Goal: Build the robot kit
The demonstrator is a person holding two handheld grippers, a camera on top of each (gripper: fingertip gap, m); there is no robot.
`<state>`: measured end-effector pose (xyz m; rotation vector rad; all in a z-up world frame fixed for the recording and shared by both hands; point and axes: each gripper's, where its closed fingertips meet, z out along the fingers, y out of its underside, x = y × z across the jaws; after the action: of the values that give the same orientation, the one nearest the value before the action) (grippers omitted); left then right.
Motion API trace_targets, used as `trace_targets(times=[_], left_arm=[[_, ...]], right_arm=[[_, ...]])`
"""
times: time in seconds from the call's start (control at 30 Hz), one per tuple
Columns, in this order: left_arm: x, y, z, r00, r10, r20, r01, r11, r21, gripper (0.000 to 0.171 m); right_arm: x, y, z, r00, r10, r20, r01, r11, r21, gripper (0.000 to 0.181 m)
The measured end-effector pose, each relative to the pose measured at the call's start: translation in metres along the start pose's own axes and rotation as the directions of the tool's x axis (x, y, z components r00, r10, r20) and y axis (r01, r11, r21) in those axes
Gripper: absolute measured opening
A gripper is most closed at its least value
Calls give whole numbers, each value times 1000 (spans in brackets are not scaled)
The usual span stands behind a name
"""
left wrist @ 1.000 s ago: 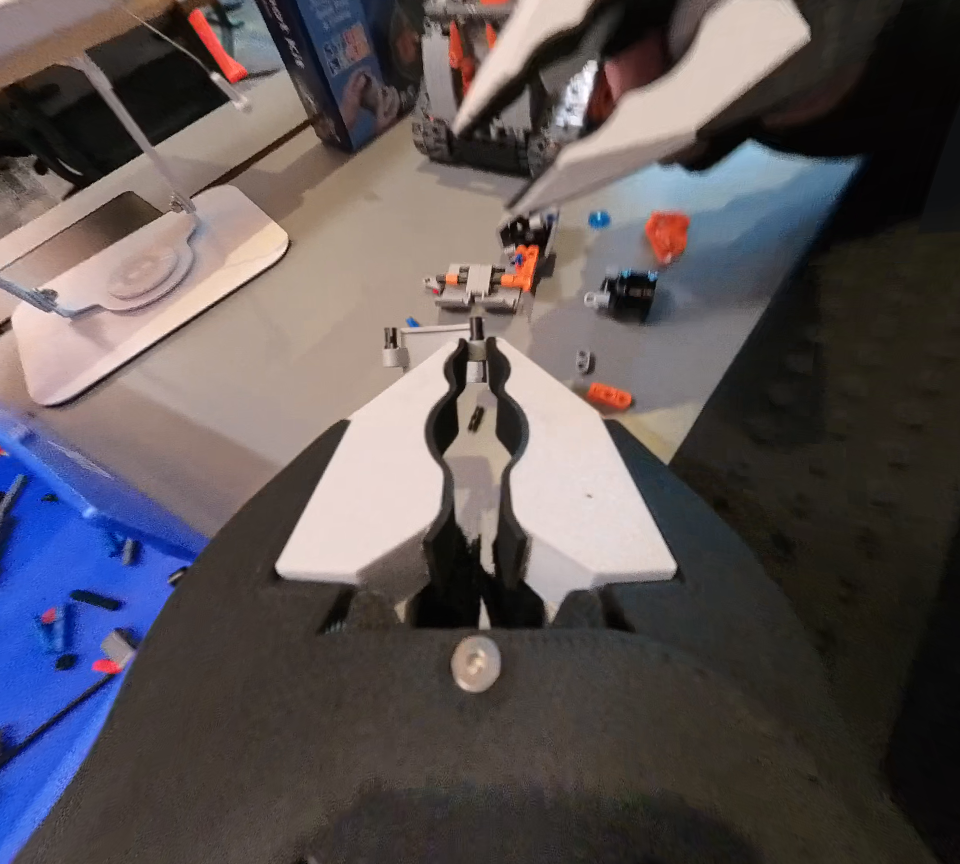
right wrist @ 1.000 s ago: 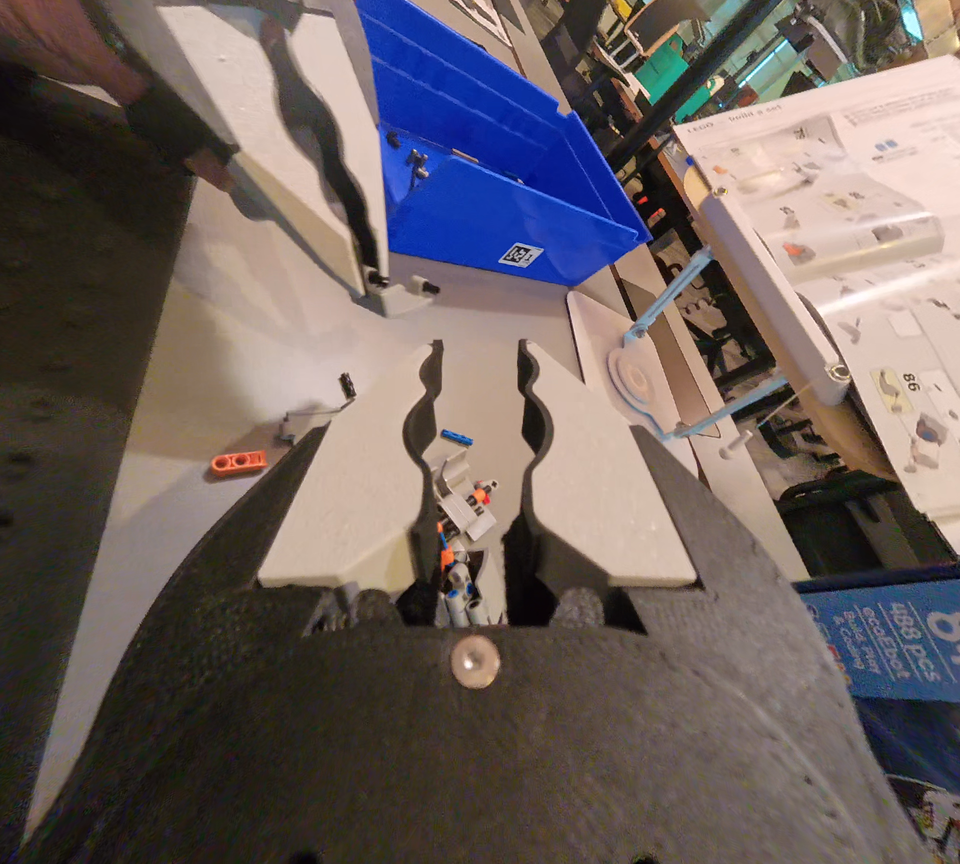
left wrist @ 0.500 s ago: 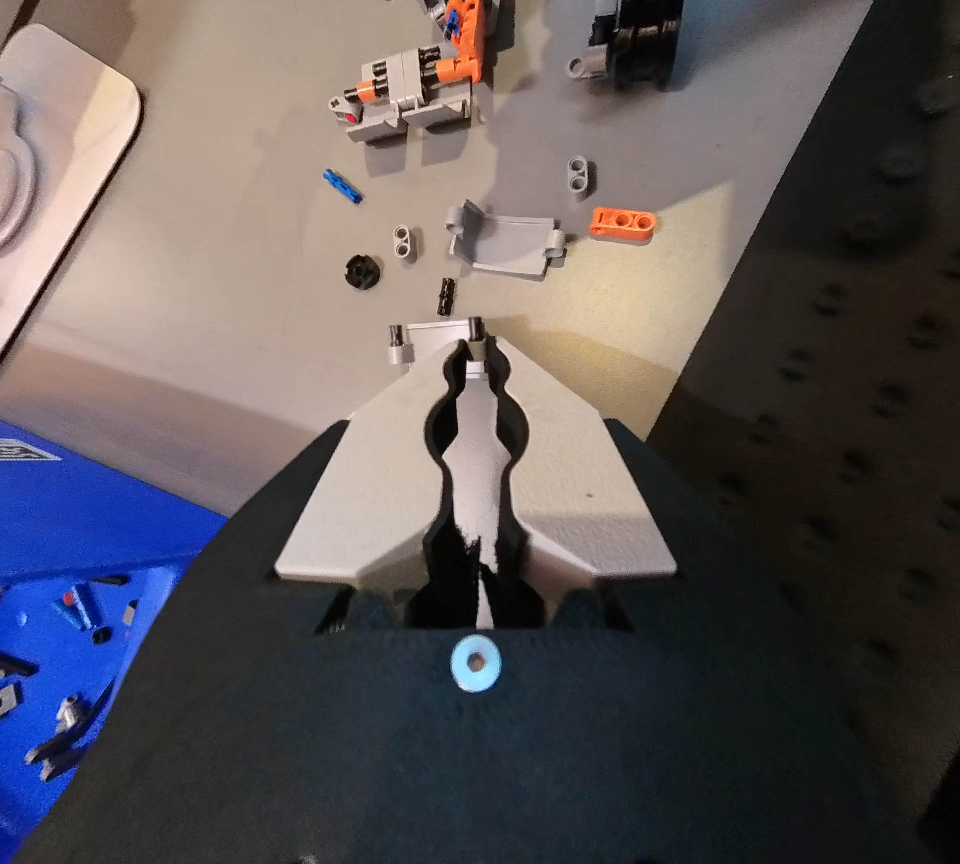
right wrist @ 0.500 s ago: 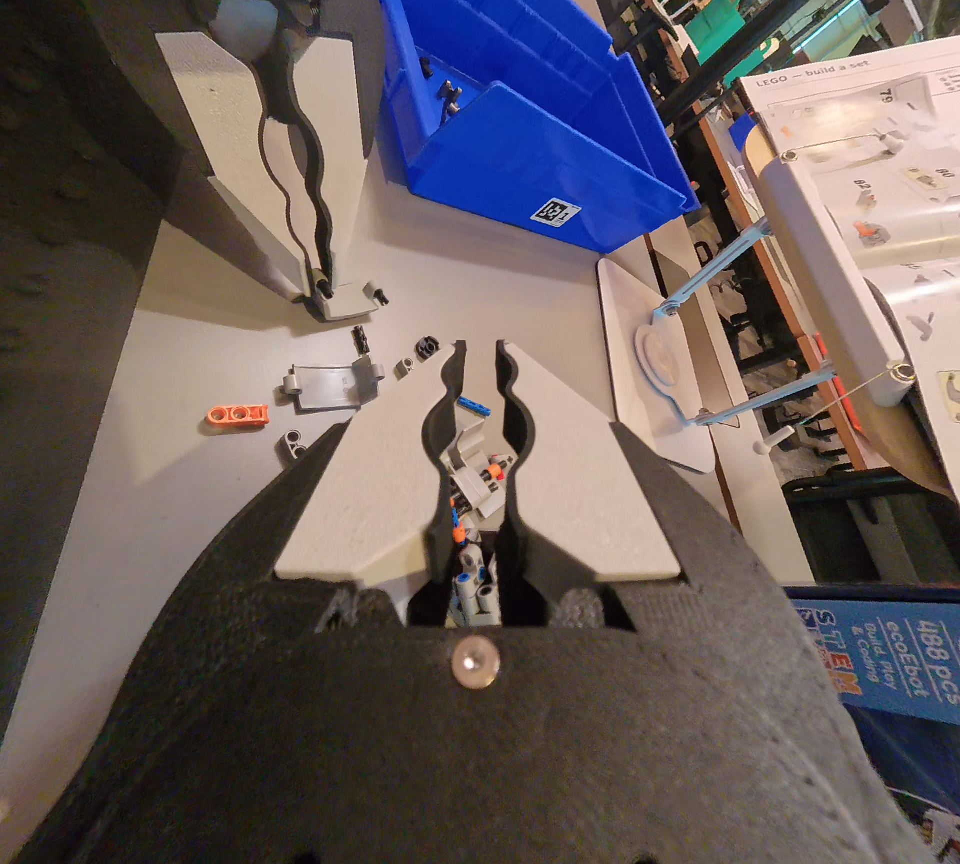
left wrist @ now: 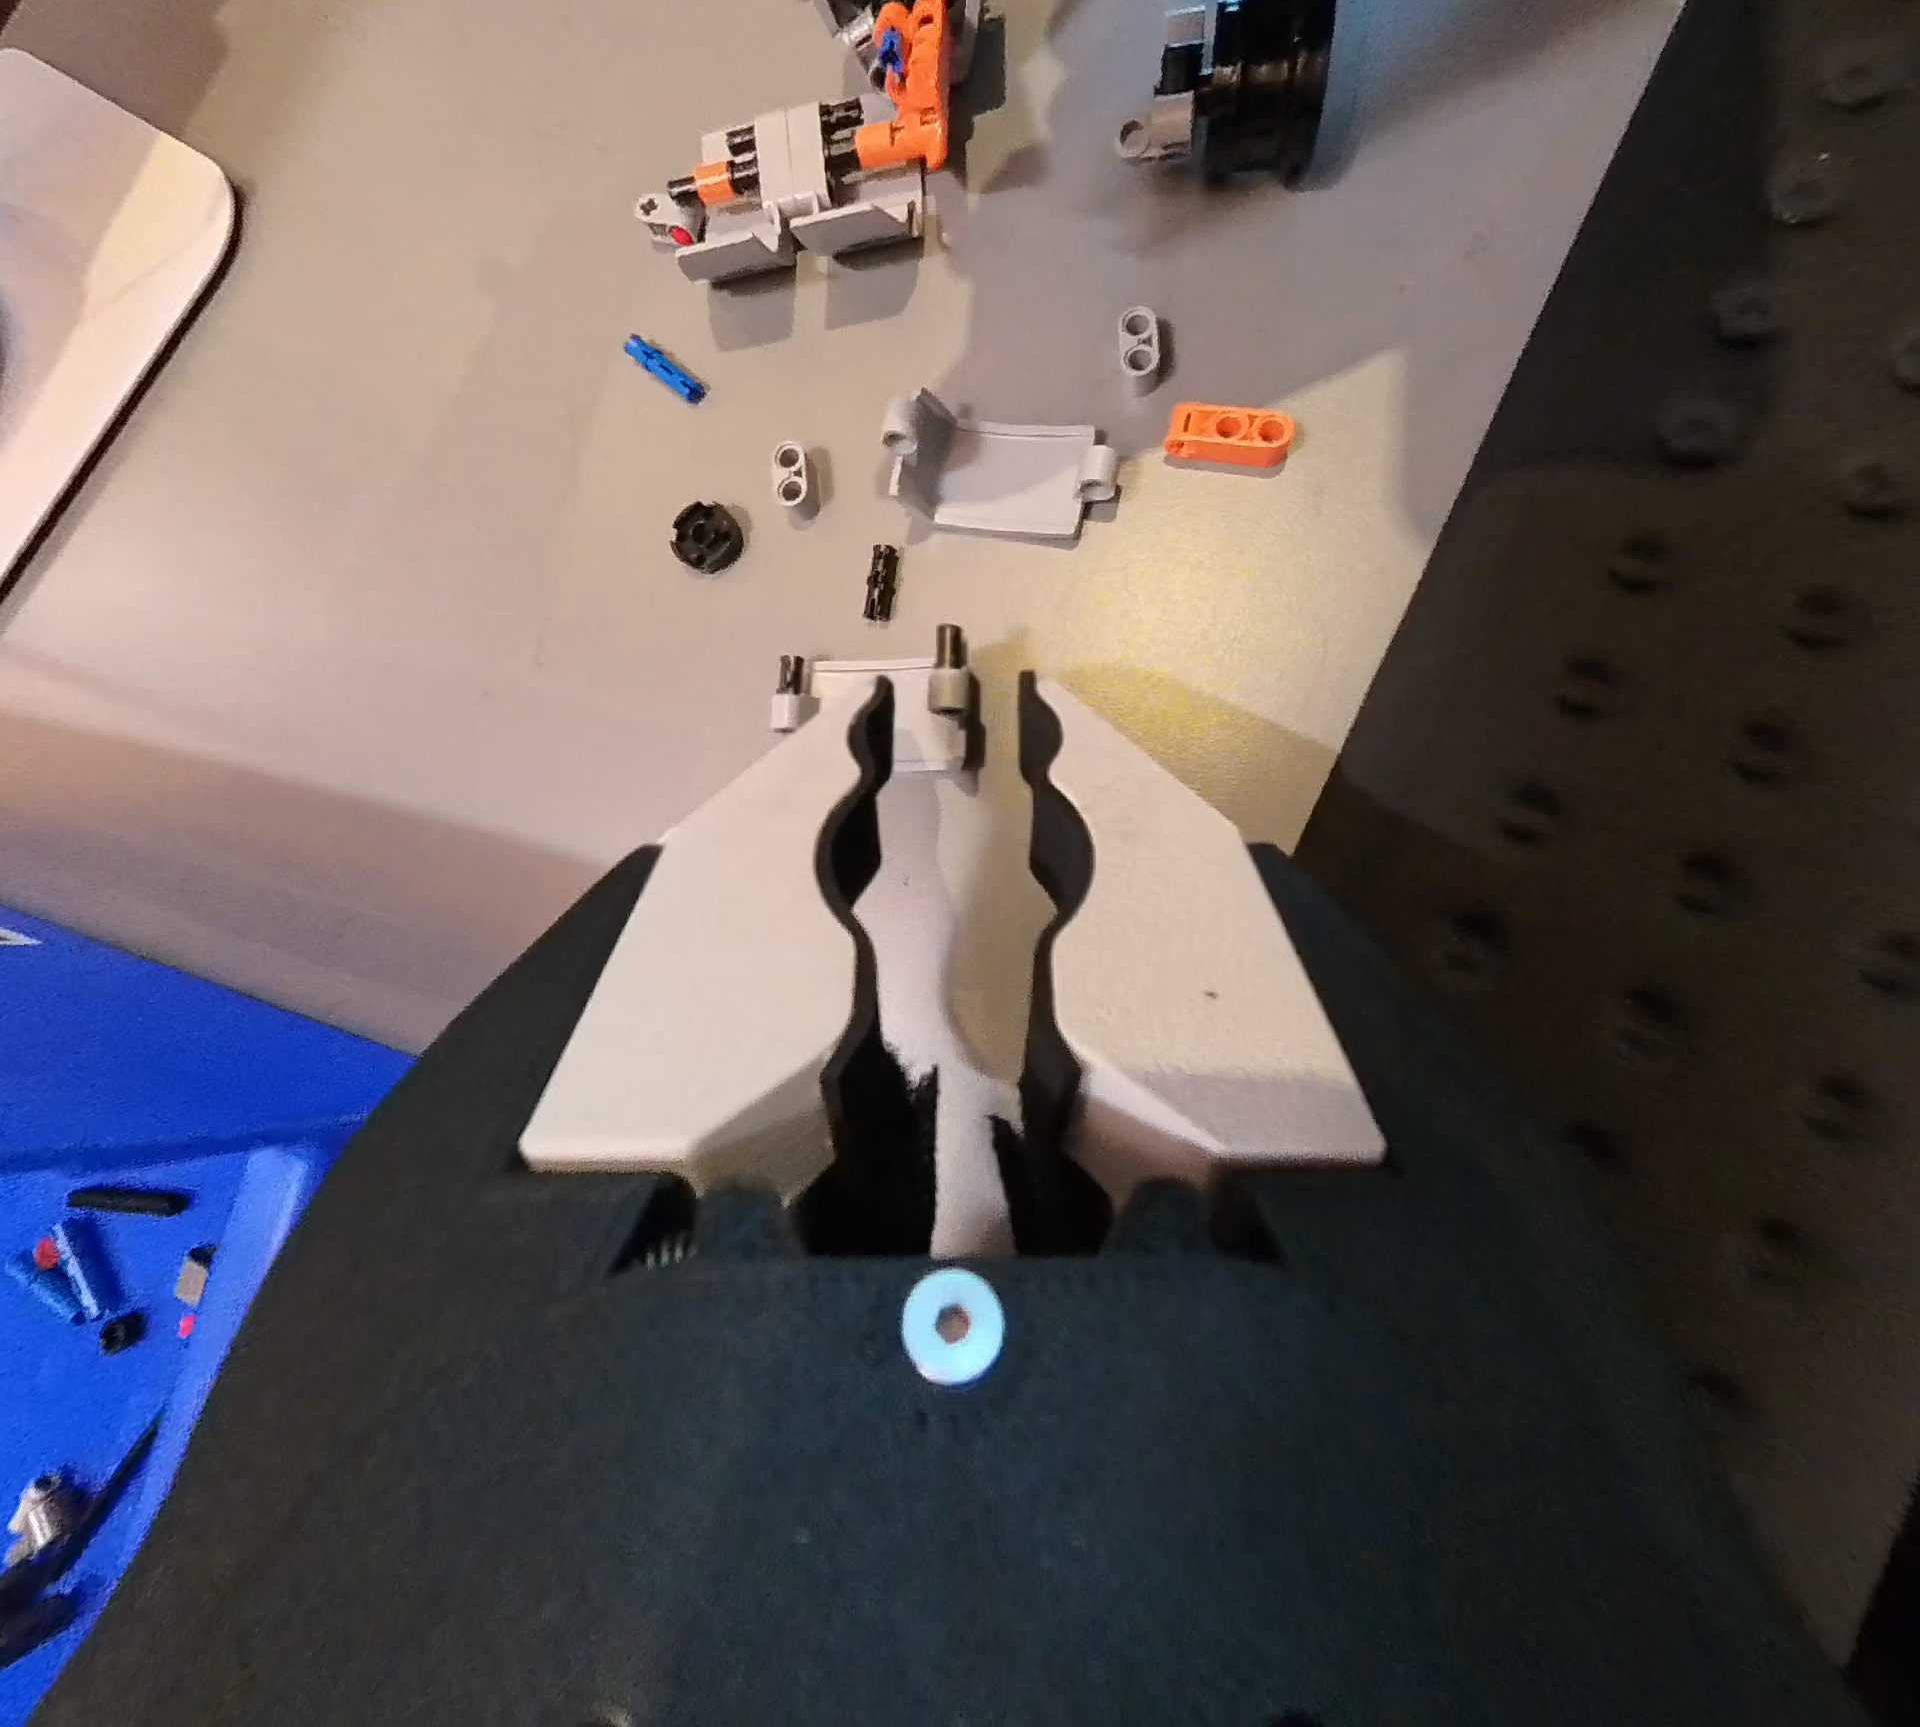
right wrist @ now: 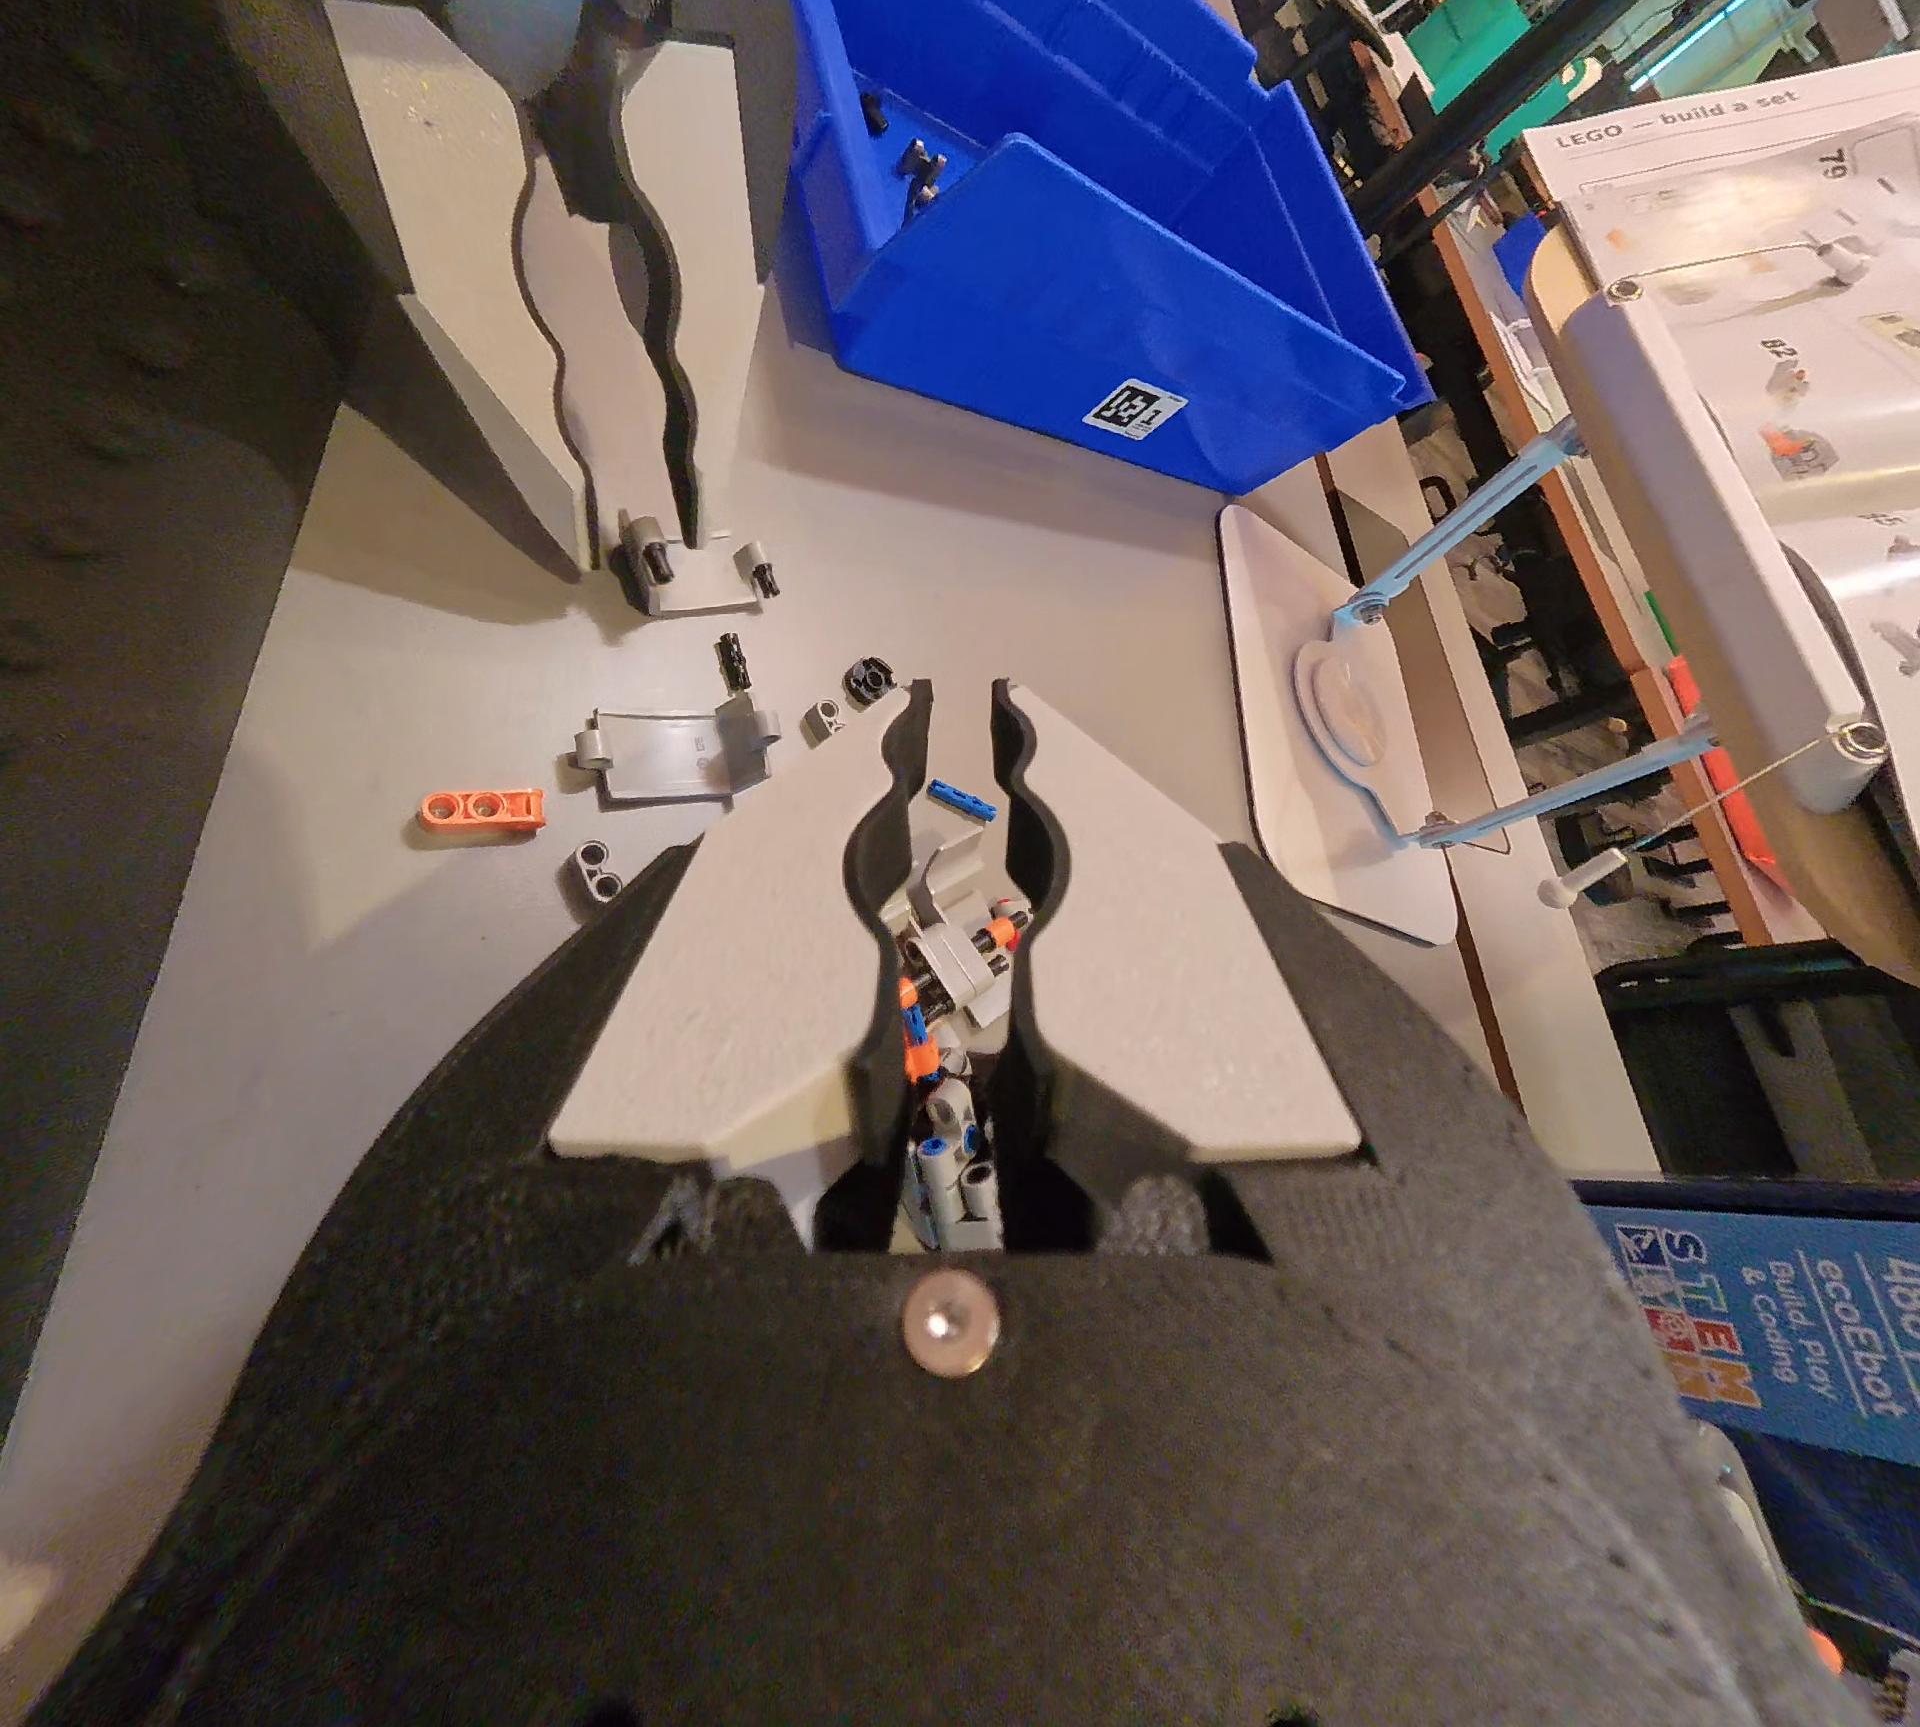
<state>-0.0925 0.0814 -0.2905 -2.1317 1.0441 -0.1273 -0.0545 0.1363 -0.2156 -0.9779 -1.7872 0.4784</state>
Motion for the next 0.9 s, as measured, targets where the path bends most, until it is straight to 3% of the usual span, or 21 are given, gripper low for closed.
trace_targets(times=[0.17,0.37,0.8,0.9], left_arm=[[2,3,1,1000,6,-24,-6,1000,-4,23],[6,8,7,998,45,-39,-47,998,-42,4],[-2,9,8,999,31,-9,-31,999,-31,4],[-2,9,8,1000,22,-13,-22,999,-28,11]], right_arm=[[0,3,1,1000,9,7,-9,1000,-6,9],[1,3,0,1000,10,7,-10,1000,-5,9],[3,4,-1,1000,14,8,-14,1000,-5,9],[2,5,-1,1000,14,10,-14,1000,-7,9]])
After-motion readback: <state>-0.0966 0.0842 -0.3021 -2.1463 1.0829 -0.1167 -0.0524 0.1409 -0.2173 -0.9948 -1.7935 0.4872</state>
